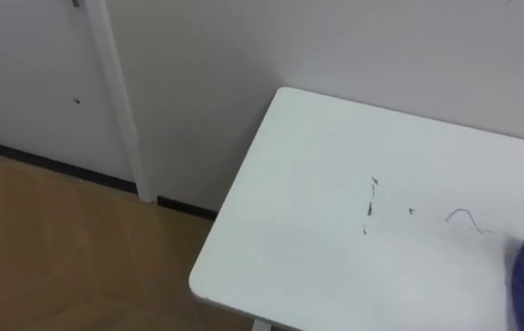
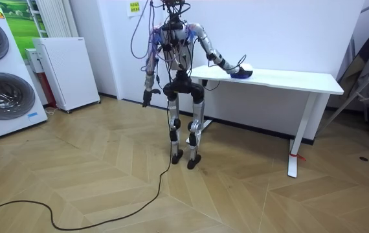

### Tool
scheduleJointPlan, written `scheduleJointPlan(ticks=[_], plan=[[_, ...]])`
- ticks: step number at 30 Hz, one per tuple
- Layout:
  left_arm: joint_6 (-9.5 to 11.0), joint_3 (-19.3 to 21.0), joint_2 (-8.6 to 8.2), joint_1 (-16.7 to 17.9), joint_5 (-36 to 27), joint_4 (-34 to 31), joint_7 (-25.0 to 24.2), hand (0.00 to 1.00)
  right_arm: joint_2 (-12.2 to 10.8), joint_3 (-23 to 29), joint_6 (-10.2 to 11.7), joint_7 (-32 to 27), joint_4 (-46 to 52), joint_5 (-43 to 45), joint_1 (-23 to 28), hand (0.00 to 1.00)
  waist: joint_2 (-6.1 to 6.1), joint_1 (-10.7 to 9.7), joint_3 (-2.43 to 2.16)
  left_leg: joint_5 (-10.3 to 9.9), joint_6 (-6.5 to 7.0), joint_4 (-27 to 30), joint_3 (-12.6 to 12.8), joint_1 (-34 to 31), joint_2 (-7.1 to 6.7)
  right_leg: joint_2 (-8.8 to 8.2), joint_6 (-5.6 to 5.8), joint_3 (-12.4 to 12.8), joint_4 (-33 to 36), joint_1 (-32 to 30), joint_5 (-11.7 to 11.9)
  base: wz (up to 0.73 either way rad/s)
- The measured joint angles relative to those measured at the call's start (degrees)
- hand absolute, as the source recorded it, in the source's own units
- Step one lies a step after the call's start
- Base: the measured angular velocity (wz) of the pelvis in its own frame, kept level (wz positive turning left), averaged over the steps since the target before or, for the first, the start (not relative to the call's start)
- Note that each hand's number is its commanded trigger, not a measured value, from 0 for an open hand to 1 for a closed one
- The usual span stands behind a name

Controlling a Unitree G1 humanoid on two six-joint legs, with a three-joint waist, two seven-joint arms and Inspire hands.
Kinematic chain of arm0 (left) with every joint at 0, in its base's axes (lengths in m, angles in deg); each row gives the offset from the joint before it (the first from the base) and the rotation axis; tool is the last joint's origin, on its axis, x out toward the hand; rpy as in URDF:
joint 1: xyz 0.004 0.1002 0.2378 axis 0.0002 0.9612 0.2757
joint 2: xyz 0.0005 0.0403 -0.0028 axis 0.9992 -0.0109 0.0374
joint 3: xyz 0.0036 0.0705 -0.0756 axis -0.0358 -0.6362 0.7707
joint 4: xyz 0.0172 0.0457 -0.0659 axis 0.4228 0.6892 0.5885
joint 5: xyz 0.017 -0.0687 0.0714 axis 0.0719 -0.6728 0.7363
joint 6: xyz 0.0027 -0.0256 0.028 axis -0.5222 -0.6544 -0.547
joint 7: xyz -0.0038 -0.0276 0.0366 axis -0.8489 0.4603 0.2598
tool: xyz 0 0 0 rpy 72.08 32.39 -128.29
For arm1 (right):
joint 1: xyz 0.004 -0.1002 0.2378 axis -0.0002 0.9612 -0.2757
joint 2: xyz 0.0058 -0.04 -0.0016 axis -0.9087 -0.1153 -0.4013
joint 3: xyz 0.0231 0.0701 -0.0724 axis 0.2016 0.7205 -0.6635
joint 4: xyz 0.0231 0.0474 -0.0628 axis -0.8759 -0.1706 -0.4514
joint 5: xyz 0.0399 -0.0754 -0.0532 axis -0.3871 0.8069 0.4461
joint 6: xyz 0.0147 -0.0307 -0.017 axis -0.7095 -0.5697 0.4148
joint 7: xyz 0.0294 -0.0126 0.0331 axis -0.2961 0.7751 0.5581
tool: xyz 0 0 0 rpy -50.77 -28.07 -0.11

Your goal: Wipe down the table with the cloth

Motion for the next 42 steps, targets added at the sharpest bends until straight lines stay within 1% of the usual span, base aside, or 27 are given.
scheduleJointPlan(ticks=[1,2,3,4,5,7,8,10,12,13,15,18,19,21,22,23,24,25,26,27,29,31,34,36,39,41,42], plan=[[0.0,-0.8,-0.49,-0.5,0.0,1.0,0.0,0.0,0.0,-1.3,-1.9,0.1,1.6,2.5,-0.9,1.0,0.26,0.3,0.3,0.0,-0.01,0.4,-0.4,-0.3,0.06,0.1,-0.21,-0.2,0.4,-0.4,0.1,-0.29],[-0.1,-1.5,-0.67,-0.9,0.0,1.6,-0.2,0.0,-0.2,-2.6,-4.0,1.3,5.1,5.5,-1.0,1.0,0.3,0.5,0.36,0.0,-0.04,1.0,-1.7,-1.1,0.01,-0.06,-0.28,-0.6,1.1,-1.4,0.2,-0.25],[-0.2,-1.8,-0.66,-1.1,0.0,1.9,-0.3,0.0,-0.2,-3.6,-4.6,2.0,6.9,7.2,-1.1,1.0,0.3,0.8,0.37,0.0,-0.07,1.1,-1.9,-1.6,0.03,-0.1,-0.35,-0.7,1.5,-2.1,0.2,-0.25],[-0.5,-2.3,-0.66,-1.6,0.3,2.6,-0.4,0.0,-0.3,-5.4,-5.6,3.6,10.3,10.7,-1.4,1.0,0.28,1.8,0.44,0.1,-0.2,1.2,-2.4,-2.3,0.03,-0.03,-0.63,-1.3,1.9,-3.1,0.3,-0.2],[-0.6,-2.4,-0.65,-1.6,0.3,2.7,-0.5,0.0,-0.5,-7.3,-6.3,5.1,12.2,14.7,-3.0,1.0,0.24,2.4,0.79,0.1,-0.25,1.8,-3.4,-2.8,0.01,-0.08,-0.84,-3.2,2.1,-3.4,0.5,-0.13],[-0.7,-2.5,-0.65,-1.7,0.3,2.7,-0.6,0.0,-0.7,-10.9,-6.4,7.3,13.6,18.6,-5.8,1.0,0.13,3.4,1.38,0.1,-0.41,2.6,-4.4,-3.5,-0.07,-0.33,-1.07,-4.9,2.7,-3.7,0.3,0.21],[-0.8,-2.6,-0.61,-1.8,0.2,2.7,-0.6,0.0,-0.8,-12.9,-6.4,8.5,14.5,20.3,-7.3,1.0,-0.02,4.1,1.57,0.1,-0.5,3.0,-4.8,-4.2,-0.15,-0.45,-1.17,-5.4,2.7,-4.1,0.1,0.34],[-1.0,-3.5,-0.42,-1.5,0.0,2.4,-0.7,0.0,-0.9,-15.1,-6.7,9.7,15.2,20.8,-9.4,1.0,0.2,6.4,2.0,0.2,-0.61,3.0,-4.7,-4.4,-0.1,-0.42,-1.28,-5.3,2.7,-4.8,-0.1,0.12],[-1.5,-3.4,-0.27,-1.0,-0.1,2.4,-0.9,0.0,-1.2,-16.8,-7.0,10.7,15.2,21.1,-10.9,1.0,-0.12,8.0,1.69,0.2,-0.63,3.0,-5.0,-4.8,-0.21,-0.46,-1.25,-5.4,2.6,-5.2,-0.4,0.1],[-2.1,-3.4,-0.08,-0.4,-0.2,2.5,-1.3,0.0,-1.2,-17.1,-7.1,11.2,15.1,20.8,-11.4,1.0,0.1,8.6,1.42,0.3,-0.67,3.0,-5.1,-4.8,-0.22,-0.46,-1.23,-5.4,2.5,-5.2,-0.5,0.18],[-2.3,-3.4,0.13,0.5,-0.2,2.5,-1.4,0.0,-1.0,-16.9,-6.9,11.1,14.3,18.2,-11.5,1.0,-0.18,8.4,1.3,0.4,-0.68,2.9,-4.9,-4.7,-0.18,-0.53,-1.17,-5.3,2.6,-5.2,-0.5,0.2],[-2.2,-3.4,0.49,0.7,-1.4,2.5,-1.5,0.0,-1.3,-16.3,-5.2,9.3,12.1,13.8,-9.3,1.0,-0.5,5.7,1.09,0.3,-0.67,2.9,-4.5,-4.4,-0.19,-0.71,-1.12,-5.3,3.0,-4.4,-0.5,0.4],[-2.1,-3.4,0.52,0.2,-1.3,2.5,-1.5,0.0,-1.9,-14.6,-4.3,8.0,10.7,13.2,-8.2,1.0,-0.49,4.4,1.07,0.3,-0.66,2.9,-4.1,-4.1,-0.24,-0.88,-0.82,-4.4,3.5,-4.0,-0.7,0.55],[-1.4,-3.5,0.78,-1.5,-1.3,2.9,-1.4,0.0,-2.3,-11.8,-2.3,5.4,8.8,10.7,-6.0,1.0,-0.2,2.8,0.88,0.2,-0.45,2.8,-2.2,-4.0,-0.01,-1.1,-0.45,-2.9,4.3,-3.9,-0.9,0.58],[-1.1,-3.4,1.19,-2.9,-1.3,3.2,-1.3,0.0,-2.5,-9.7,-0.8,3.8,7.5,8.4,-4.4,1.0,-0.11,2.0,0.73,0.0,-0.05,2.7,-0.7,-3.9,0.27,-1.24,-0.16,-2.1,4.9,-3.9,-1.1,0.33],[-0.8,-3.2,1.61,-3.6,-1.4,3.2,-1.2,0.0,-2.7,-7.9,0.7,2.3,5.9,6.4,-3.4,1.0,0.09,1.8,0.49,-0.1,0.08,2.6,1.3,-3.7,0.56,-1.29,-0.06,-0.9,4.9,-3.9,-1.1,0.14],[-0.8,-3.1,1.83,-3.7,-1.3,3.2,-1.2,0.0,-2.7,-7.3,1.2,1.7,5.1,5.4,-3.1,1.0,0.19,1.8,0.41,-0.2,0.19,2.7,2.0,-3.6,0.58,-1.33,-0.04,-0.4,4.6,-3.9,-1.1,-0.25],[-0.8,-1.9,2.02,-3.9,-1.2,2.9,-1.2,0.0,-2.7,-6.0,2.2,1.0,3.7,4.0,-2.6,1.0,0.41,1.6,0.27,-0.3,0.35,2.7,3.3,-3.2,0.65,-1.48,0.15,0.0,4.4,-4.0,-1.0,-0.36],[-0.8,-0.3,2.04,-4.0,-0.9,2.9,-1.2,0.0,-2.7,-4.3,2.8,0.7,2.6,3.3,-1.9,1.0,0.72,1.1,-0.05,-0.5,0.66,2.6,3.6,-2.9,0.68,-1.41,0.59,0.0,4.0,-3.9,-0.7,-0.32],[-0.8,0.6,2.04,-3.9,-0.9,2.9,-1.2,0.0,-2.7,-3.3,3.2,0.5,2.0,2.5,-1.4,1.0,0.77,0.9,-0.14,-0.5,0.75,2.5,3.8,-2.8,0.66,-1.38,0.84,0.1,3.6,-3.9,-0.5,-0.26],[-0.3,5.5,2.08,-3.4,-0.9,2.6,-1.2,0.0,-2.6,0.1,3.5,0.5,1.4,-0.6,0.8,1.0,0.8,0.4,-0.32,-0.6,0.84,1.5,5.0,-1.9,0.69,-1.25,1.03,0.3,3.2,-3.6,0.0,-0.26],[-0.5,8.0,2.12,-3.0,-1.0,2.5,-0.8,0.0,-2.5,2.2,3.5,0.7,0.9,-2.0,2.4,1.0,0.86,-0.2,-0.58,-0.7,1.06,1.4,5.1,-1.7,0.7,-1.21,1.07,0.1,2.4,-2.9,0.5,-0.16],[-0.5,7.6,2.04,-2.5,-1.1,1.9,-0.2,0.0,-2.4,4.2,3.5,1.0,-0.3,-3.4,2.8,1.0,0.87,-1.2,-0.73,-0.9,1.35,1.4,5.4,-1.7,0.71,-1.27,1.14,0.1,2.6,-3.0,0.7,-0.07],[-0.5,6.5,2.02,-2.3,-1.4,2.0,-0.2,0.0,-2.4,3.4,2.7,1.4,-0.5,-3.8,1.9,1.0,0.98,-0.9,-0.73,-0.9,1.41,1.6,5.4,-1.7,0.72,-1.21,1.22,0.3,2.4,-3.0,0.9,-0.15],[-0.5,3.8,1.67,-2.3,-1.6,2.0,0.1,0.0,-2.4,2.1,-0.1,2.7,-0.1,-3.3,-1.2,1.0,1.12,0.2,-0.62,-0.9,1.46,1.4,6.1,-1.3,0.72,-0.91,1.25,0.5,2.5,-3.0,1.0,-0.3],[-0.5,1.0,1.52,-2.1,-2.1,3.2,-0.1,0.0,-2.5,-1.4,-4.1,4.4,1.8,-2.1,-4.8,1.0,1.51,1.5,-0.35,-0.8,1.43,1.5,6.1,-1.0,0.73,-0.46,1.18,1.8,2.6,-3.5,1.0,-0.66],[-0.6,0.7,1.45,-2.1,-2.1,3.9,-0.3,0.0,-2.7,-2.3,-5.0,5.2,2.7,-1.2,-5.6,1.0,1.66,2.0,-0.36,-0.8,1.36,1.4,6.0,-1.2,0.78,-0.29,0.99,1.9,2.7,-4.0,1.2,-0.75]])
